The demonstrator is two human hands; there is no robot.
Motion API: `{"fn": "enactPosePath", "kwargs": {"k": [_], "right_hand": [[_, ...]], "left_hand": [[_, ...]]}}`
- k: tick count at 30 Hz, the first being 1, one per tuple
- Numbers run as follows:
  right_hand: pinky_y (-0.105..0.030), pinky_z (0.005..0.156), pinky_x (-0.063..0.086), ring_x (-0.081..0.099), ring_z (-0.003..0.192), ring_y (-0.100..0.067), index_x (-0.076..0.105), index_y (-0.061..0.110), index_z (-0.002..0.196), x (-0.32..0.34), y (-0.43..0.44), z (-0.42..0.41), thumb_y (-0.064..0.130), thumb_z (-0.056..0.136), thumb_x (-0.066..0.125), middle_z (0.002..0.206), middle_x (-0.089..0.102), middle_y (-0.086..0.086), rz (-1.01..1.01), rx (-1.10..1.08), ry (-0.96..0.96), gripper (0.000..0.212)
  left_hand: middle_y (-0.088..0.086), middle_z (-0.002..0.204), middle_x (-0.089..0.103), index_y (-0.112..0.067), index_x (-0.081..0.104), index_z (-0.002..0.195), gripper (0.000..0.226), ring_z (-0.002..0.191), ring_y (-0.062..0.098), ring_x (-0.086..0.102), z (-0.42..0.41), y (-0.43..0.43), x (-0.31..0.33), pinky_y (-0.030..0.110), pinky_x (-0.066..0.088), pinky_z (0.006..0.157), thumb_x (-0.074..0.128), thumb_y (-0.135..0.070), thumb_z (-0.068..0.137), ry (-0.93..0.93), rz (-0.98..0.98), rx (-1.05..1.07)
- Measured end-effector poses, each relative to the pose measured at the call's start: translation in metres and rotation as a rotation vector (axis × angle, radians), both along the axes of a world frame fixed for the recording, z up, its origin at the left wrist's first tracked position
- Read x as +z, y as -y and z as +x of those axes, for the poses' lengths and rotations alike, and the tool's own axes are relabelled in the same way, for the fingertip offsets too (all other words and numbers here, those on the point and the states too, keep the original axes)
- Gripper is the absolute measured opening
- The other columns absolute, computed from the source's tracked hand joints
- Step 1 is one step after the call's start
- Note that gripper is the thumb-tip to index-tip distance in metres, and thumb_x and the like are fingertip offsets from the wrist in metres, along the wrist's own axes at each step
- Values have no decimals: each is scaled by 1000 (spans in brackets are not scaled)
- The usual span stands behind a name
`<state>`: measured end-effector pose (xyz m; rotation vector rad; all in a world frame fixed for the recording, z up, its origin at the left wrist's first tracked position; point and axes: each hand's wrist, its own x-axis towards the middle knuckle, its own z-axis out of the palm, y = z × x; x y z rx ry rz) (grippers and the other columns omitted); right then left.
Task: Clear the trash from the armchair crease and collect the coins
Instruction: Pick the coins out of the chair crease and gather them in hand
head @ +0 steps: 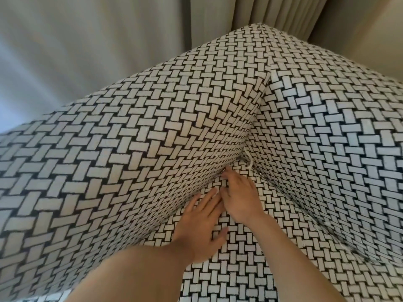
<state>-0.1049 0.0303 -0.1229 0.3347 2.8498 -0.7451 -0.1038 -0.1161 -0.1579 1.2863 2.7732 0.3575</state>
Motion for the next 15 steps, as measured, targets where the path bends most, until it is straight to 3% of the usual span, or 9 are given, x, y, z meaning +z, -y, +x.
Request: {"fn": "enactPosePath", "kwargs": {"k": [7,11,15], "right_hand": [[-40,108,20,22,136,-16,18,22,148,3,5,-14,38,100,20,155,22,7,248,-13,67,50],[-42,107,23,23,134,-17,30,20,144,5,6,-19,43,100,18,149,27,7,316,15,110,51],[-44,109,22,21,136,-19,36,20,141,7,5,-17,45,99,19,149,28,6,322,23,110,52]], "left_hand": [[-3,156,14,-22,17,147,67,144,12,6,-1,0,3,41,9,111,32,-52,89,14,-57,0],[-7,157,2,-25,7,148,66,143,8,-9,-1,1,1,40,1,114,23,-53,91,31,-75,-6],[-7,157,7,-25,10,148,65,144,8,-5,-1,1,3,39,1,114,24,-53,90,45,-66,-4]]}}
